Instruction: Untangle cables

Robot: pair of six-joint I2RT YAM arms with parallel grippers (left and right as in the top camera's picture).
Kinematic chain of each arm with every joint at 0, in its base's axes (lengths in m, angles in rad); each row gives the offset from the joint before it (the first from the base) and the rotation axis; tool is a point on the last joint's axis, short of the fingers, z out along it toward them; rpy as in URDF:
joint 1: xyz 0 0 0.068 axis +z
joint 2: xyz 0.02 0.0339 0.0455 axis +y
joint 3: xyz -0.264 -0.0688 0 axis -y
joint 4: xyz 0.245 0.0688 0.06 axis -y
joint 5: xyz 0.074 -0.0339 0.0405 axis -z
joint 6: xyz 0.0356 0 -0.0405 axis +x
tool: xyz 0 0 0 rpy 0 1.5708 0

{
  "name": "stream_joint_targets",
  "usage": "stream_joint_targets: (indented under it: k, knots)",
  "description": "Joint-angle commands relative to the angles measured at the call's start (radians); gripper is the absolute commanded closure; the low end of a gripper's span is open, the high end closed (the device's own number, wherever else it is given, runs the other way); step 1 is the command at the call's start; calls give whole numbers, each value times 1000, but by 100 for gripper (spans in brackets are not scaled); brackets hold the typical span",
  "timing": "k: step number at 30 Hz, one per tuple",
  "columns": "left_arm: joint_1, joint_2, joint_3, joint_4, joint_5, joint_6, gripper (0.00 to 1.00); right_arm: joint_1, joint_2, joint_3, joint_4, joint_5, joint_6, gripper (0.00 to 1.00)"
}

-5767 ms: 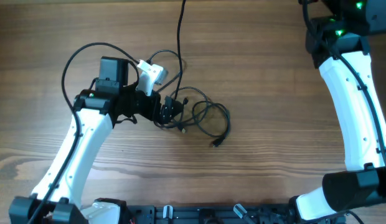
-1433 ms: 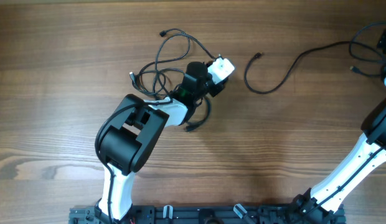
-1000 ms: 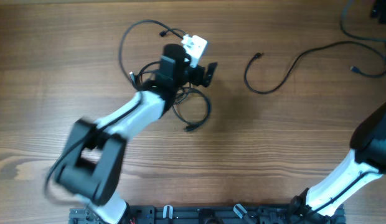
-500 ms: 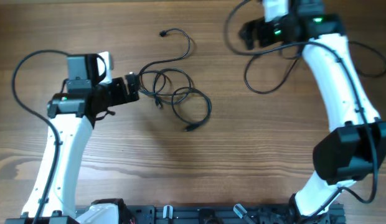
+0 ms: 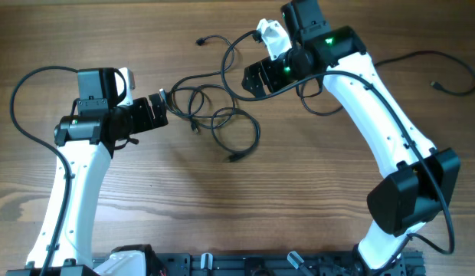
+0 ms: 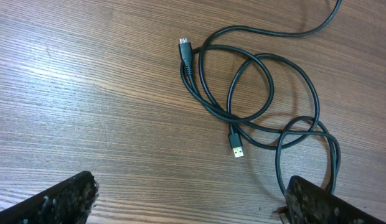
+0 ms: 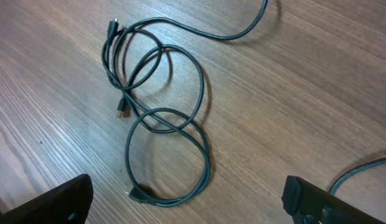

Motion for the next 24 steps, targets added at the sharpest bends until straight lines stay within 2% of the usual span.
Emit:
stream_joint_targets:
  k: [1, 14, 24]
  knots:
    - [5, -5, -5, -1, 2, -10, 0, 6, -19, 2, -17, -17, 26, 0]
    - [5, -5, -5, -1, 2, -10, 0, 6, -18, -27, -47, -17, 22, 0]
    - [5, -5, -5, -1, 2, -10, 0, 7, -18, -300, 55, -45, -20, 0]
